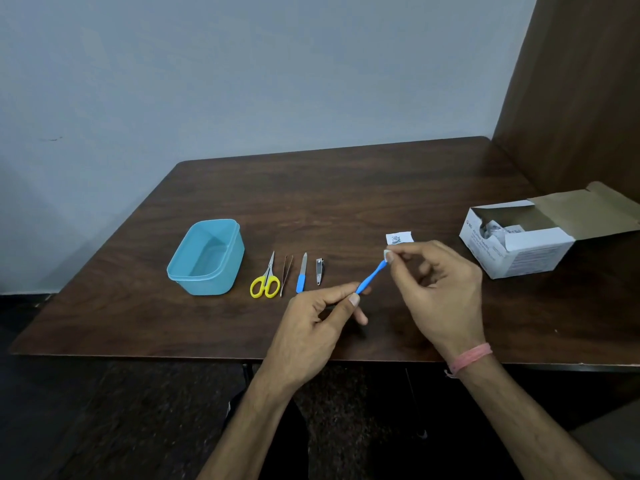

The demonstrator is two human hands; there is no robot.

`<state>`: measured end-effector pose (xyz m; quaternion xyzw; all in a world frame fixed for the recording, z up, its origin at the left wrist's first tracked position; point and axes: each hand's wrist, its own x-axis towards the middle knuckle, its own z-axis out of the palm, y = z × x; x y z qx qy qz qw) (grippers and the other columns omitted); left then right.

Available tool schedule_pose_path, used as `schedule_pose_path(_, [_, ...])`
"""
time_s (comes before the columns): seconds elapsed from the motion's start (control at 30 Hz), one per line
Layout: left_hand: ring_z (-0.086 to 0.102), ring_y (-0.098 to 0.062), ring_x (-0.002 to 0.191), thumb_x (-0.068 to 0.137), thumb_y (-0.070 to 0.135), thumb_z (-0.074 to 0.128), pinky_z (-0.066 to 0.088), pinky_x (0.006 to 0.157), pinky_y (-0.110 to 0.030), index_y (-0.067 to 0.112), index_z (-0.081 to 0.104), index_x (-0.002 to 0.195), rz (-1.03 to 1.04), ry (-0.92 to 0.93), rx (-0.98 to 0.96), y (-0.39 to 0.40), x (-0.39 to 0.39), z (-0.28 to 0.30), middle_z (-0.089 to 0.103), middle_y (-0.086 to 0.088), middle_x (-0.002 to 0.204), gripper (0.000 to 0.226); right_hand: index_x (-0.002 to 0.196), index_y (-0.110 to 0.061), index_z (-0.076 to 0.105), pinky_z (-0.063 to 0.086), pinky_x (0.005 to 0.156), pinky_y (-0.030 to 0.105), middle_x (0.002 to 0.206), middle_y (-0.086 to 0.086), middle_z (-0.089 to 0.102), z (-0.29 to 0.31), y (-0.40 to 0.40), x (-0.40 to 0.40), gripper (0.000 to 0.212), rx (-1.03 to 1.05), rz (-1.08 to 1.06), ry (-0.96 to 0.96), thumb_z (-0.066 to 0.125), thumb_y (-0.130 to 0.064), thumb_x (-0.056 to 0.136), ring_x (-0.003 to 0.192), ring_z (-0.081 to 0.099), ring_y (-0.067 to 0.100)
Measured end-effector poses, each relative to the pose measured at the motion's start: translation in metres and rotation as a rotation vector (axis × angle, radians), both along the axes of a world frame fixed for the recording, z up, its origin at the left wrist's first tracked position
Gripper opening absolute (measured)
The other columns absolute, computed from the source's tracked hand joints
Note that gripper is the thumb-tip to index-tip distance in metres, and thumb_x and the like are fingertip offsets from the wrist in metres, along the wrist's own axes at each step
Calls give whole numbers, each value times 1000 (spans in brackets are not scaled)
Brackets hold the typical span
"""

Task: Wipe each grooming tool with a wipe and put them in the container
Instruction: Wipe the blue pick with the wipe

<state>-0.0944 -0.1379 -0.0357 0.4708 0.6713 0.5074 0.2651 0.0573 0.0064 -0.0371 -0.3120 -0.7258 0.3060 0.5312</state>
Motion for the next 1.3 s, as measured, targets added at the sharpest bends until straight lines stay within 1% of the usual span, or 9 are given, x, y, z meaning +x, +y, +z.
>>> schedule_pose_path(0.1, [75, -6, 120, 116, 24, 63, 48, 113, -23, 29, 86, 107, 12, -29, 4, 0, 1, 1, 86, 6, 96, 25, 98, -31, 85, 56, 61, 40, 83, -9, 76, -4, 10, 0, 9, -174, -28, 77, 86, -23, 96, 61, 61, 20])
schedule_pose_path(0.2, [74, -34, 105, 116, 28, 63, 48, 98, -29, 28, 87, 112, 59, -57, -12, 0, 1, -1, 85, 5, 94, 25, 97, -31, 84, 63, 67, 54, 82, -8, 77, -7, 16, 3, 2, -276, -42, 128, 84, -29, 98, 68, 66, 28])
schedule_pose_path(0.3, [73, -22, 97, 116, 28, 63, 48, 98, -36, 28, 87, 111, 73, -69, -17, 1, 1, -3, 85, 5, 94, 25, 98, -31, 83, 54, 59, 38, 84, -7, 76, -2, 8, 2, 6, -192, -15, 100, 84, -24, 98, 61, 61, 23])
schedule_pose_path(0.4, [71, -29, 94, 116, 30, 63, 50, 95, -38, 29, 87, 111, 74, -71, -16, 1, 1, -3, 85, 3, 94, 25, 101, -26, 85, 45, 57, 24, 87, -11, 74, 1, 0, 1, 10, -30, -8, 13, 86, -17, 96, 58, 57, 19])
schedule_pose_path(0.53, [63, -18, 95, 117, 30, 62, 45, 93, -34, 31, 86, 115, 61, -74, -6, 0, 0, -3, 85, 2, 93, 24, 102, -23, 87, 47, 58, 23, 93, -17, 73, -3, -4, -2, 14, 131, 25, -104, 87, -12, 94, 56, 56, 16])
schedule_pose_path(0.63, [75, -15, 101, 117, 24, 61, 49, 98, -21, 30, 86, 117, 47, -63, 20, -1, 2, 1, 84, 3, 90, 26, 104, -23, 87, 54, 59, 30, 99, -16, 75, -7, -8, -3, 13, 224, 101, -142, 86, -13, 95, 57, 59, 11])
schedule_pose_path(0.73, [77, -12, 102, 118, 21, 59, 55, 101, -25, 31, 86, 124, 19, -66, 46, -1, 3, 4, 83, 3, 89, 29, 108, -23, 86, 57, 61, 35, 102, -15, 75, -9, -10, -2, 14, 280, 184, -180, 85, -14, 97, 62, 63, 8])
schedule_pose_path(0.97, [76, -10, 112, 117, 24, 60, 47, 104, -14, 25, 85, 123, 37, -54, 40, -2, 3, 3, 84, 4, 91, 26, 109, -24, 87, 41, 65, 10, 97, -17, 72, -5, -4, -4, 13, 179, 41, -171, 82, -15, 99, 63, 57, 3])
schedule_pose_path(1.3, [74, -24, 103, 117, 27, 60, 49, 98, -21, 29, 86, 118, 42, -76, 29, -2, 1, 2, 83, 2, 90, 26, 109, -22, 87, 40, 64, 9, 95, -20, 69, -3, -2, -3, 17, 129, 66, -151, 83, -9, 98, 67, 58, 6])
